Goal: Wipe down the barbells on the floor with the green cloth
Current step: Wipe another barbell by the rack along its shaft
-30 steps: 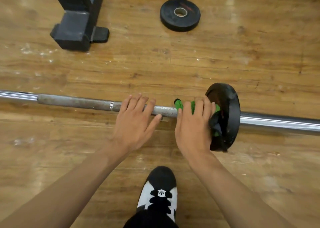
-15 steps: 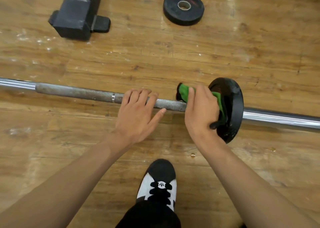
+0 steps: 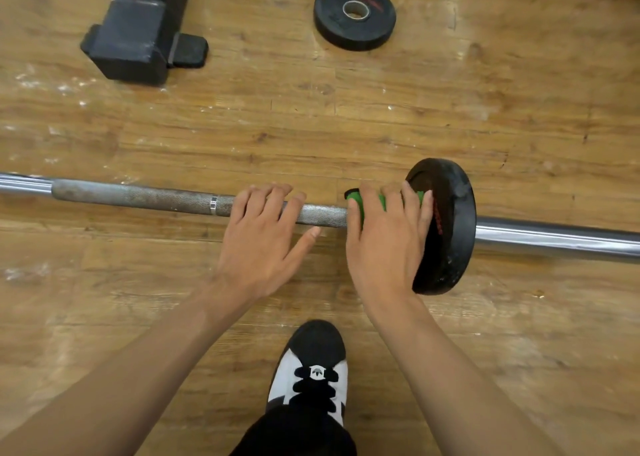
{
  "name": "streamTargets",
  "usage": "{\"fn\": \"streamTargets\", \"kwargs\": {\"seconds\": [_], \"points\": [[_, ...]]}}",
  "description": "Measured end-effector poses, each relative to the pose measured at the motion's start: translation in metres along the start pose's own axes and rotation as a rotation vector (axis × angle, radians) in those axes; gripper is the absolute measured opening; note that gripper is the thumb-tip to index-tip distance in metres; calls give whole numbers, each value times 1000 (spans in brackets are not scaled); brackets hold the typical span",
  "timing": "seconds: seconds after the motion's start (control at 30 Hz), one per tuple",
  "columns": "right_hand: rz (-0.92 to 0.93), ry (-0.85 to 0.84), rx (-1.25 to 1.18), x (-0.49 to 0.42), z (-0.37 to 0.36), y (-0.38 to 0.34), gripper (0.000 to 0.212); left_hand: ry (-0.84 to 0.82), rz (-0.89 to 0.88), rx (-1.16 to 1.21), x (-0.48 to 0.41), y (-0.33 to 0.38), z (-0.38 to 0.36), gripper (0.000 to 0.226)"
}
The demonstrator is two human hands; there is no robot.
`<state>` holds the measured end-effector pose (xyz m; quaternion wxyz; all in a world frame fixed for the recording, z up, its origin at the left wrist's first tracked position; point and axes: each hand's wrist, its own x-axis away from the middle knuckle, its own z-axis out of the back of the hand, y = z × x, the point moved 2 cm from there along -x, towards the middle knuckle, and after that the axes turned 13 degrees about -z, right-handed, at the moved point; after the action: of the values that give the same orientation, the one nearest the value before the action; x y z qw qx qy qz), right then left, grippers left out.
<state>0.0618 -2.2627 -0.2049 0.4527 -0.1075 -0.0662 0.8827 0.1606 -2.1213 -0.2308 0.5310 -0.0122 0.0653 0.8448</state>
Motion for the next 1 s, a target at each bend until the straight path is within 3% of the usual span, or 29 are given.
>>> {"fn": "streamTargets", "kwargs": {"seconds": [0.17,0.23,0.33,0.5,0.6,0.73,0.77,0.9,1.0], "points": [[122,-7,41,11,5,18,34,30,16,-10,2,2,1,63],[36,-152,85,-16,9,6,23,15,15,-11,0,3,2,61],[-111,-313,110,-57,8,-17,22,1,9,-14,-3,2,2,61],[24,-17,70,-1,-4,6,32,30,5,-23,-1,1,0,63],[61,8,79,-2,-4,13,27,33,13,-25,2,4,-1,65],[-118,-345,161,-55,4,-17,29,20,7,-25,3,4,-2,66],[-155,-365,166,-58,5,-18,29,14,8,-23,2,4,-1,66],[-2,-40,70,-1,-2,3,36,14,0,-35,2,2,-2,68],[75,2,-6,8,-8,22,36,35,-1,-33,5,5,-3,70]]}}
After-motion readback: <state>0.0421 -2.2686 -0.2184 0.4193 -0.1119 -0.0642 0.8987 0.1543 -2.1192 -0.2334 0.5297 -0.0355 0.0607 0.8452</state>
